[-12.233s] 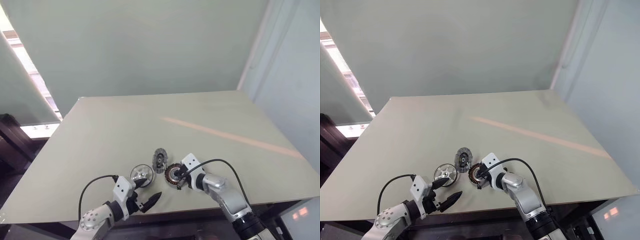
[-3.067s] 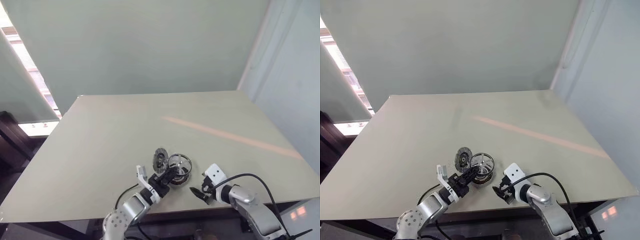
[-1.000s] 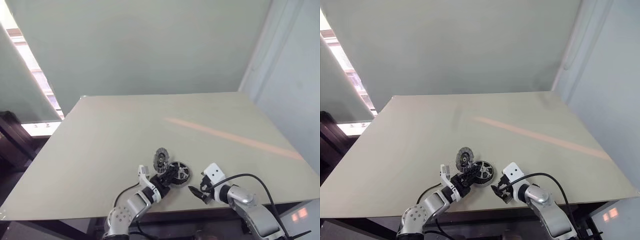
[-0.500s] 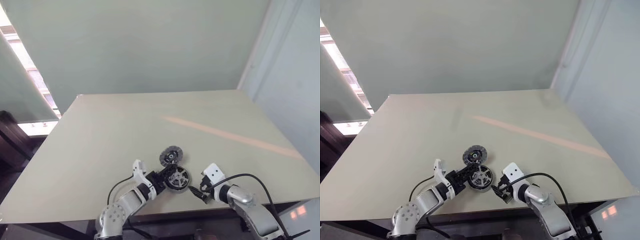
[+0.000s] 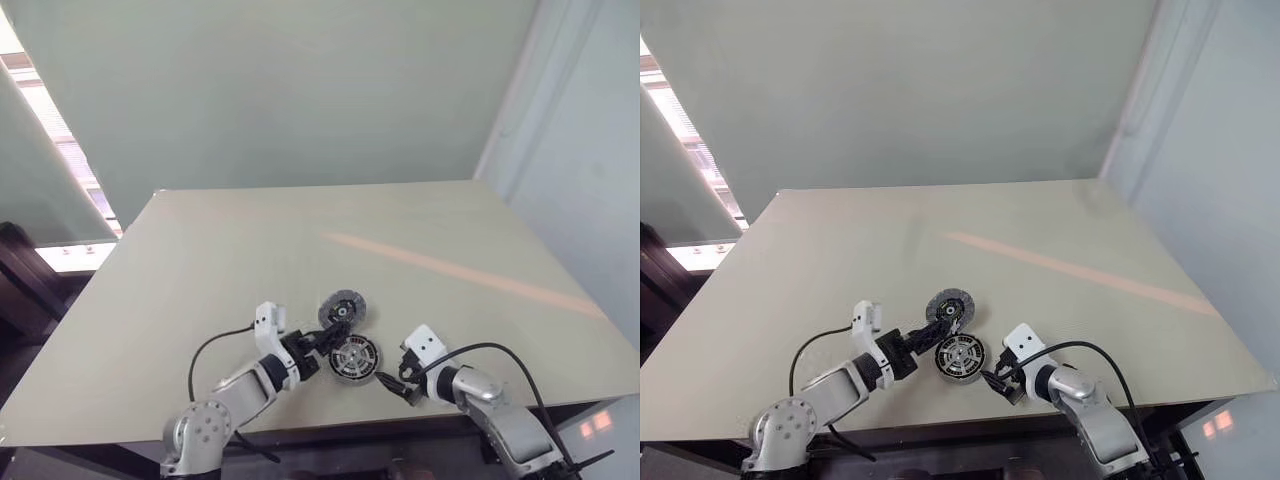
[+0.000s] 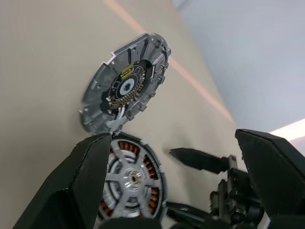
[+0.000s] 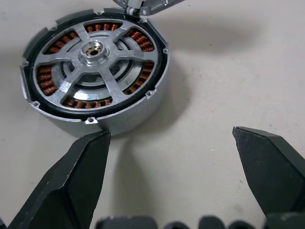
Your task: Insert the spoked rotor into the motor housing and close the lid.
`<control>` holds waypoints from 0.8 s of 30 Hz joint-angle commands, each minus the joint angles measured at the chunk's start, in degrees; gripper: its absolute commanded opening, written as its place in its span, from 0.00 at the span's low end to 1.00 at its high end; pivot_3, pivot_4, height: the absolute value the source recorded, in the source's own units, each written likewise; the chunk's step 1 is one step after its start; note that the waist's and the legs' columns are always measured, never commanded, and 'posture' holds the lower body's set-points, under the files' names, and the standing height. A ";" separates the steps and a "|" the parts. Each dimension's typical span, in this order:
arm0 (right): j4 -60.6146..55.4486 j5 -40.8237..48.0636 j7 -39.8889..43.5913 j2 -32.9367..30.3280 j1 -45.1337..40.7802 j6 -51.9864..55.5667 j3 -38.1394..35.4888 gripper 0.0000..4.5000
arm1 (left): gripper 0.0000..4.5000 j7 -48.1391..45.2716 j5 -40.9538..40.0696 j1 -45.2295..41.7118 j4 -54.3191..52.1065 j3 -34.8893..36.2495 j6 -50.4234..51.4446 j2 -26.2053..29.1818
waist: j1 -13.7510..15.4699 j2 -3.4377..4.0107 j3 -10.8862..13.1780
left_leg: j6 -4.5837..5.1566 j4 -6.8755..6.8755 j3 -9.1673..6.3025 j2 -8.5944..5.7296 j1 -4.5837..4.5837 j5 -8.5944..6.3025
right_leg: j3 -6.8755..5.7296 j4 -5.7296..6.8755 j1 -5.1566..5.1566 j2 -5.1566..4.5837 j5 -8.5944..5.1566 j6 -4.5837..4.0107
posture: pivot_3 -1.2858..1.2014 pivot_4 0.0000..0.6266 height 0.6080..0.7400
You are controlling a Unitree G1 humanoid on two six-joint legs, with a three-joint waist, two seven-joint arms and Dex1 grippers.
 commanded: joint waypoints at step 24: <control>-5.20 0.80 -1.10 -0.13 1.18 0.52 -2.66 1.00 | 0.99 -10.18 7.65 0.29 -0.32 -6.44 -6.96 1.67 | 0.02 0.05 0.03 | 0.02 0.10 0.00 0.00 0.01 0.01 | -0.01 0.02 0.07 -0.01 -0.01 -0.03 | 0.52 0.00 1.00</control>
